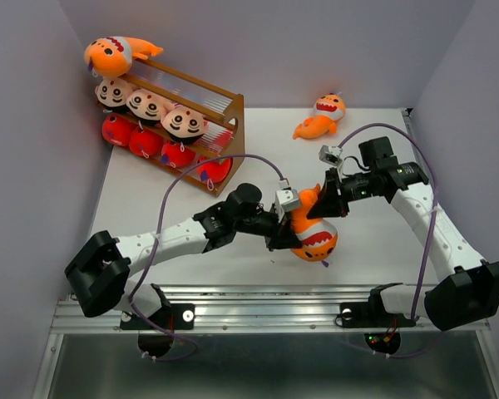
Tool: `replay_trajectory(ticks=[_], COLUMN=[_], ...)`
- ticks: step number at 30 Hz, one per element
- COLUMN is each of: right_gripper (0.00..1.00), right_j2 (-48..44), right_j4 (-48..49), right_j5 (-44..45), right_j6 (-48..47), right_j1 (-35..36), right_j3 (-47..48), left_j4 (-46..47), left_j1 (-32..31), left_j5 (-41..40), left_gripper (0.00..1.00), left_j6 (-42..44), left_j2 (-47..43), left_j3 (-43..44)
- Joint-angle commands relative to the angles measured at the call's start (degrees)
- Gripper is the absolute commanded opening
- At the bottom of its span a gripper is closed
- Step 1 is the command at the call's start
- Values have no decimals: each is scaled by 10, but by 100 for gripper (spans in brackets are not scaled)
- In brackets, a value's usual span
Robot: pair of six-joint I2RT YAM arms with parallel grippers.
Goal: Place and organize the stuffed toys onto the shelf
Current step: Pass the stuffed toy from the left arm to the right, then pass the stuffed toy from the right arm to the left
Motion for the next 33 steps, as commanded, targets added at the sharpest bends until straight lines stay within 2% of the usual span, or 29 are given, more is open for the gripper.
replay_trajectory(ticks=[1, 2, 3, 4, 5, 7, 9, 11, 15, 19, 22, 27, 33], right_gripper=[1, 1, 1, 1, 1, 1, 1, 1, 1, 1, 1, 1, 1], right_j2=[-14, -18, -20, -22, -25, -28, -26, -24, -19, -15, -25, -38, -49], right_j4=[58, 61, 65, 81, 94, 121, 172, 221, 293, 301, 323, 354, 383], right_j5=[20, 29, 40, 47, 56, 101, 141, 176, 202, 303, 323, 304, 280], right_j6=[80, 89, 98, 125, 144, 187, 274, 365, 518, 653, 725, 797, 817], right_j1=[11, 11, 11, 11, -1, -16, -47, -74, -138, -156, -156, -166, -166], right_j3=[19, 23, 29, 31, 34, 41, 50, 50, 36, 33, 10, -35, -71], left_j4=[41, 50, 57, 67, 85, 103, 135, 165, 177, 202, 216, 217, 216], left_j1=[-3, -4, -3, -3, -3, -3, -5, -7, -14, -26, -33, -47, -57], left_j5=[-56, -72, -93, -135, -155, -198, -249, -299, -354, -382, -428, -447, -452], left_gripper=[0, 2, 14, 20, 39, 58, 79, 87, 92, 93, 93, 93, 93], left_j6=[-7, -12, -19, -34, -42, -61, -83, -115, -159, -220, -253, -273, -272], left_j2=[-46, -58, -89, -108, -143, -178, -221, -242, -237, -184, -143, -78, -20], left_j3=[2, -5, -24, -37, -59, -81, -116, -135, -141, -119, -92, -26, 38])
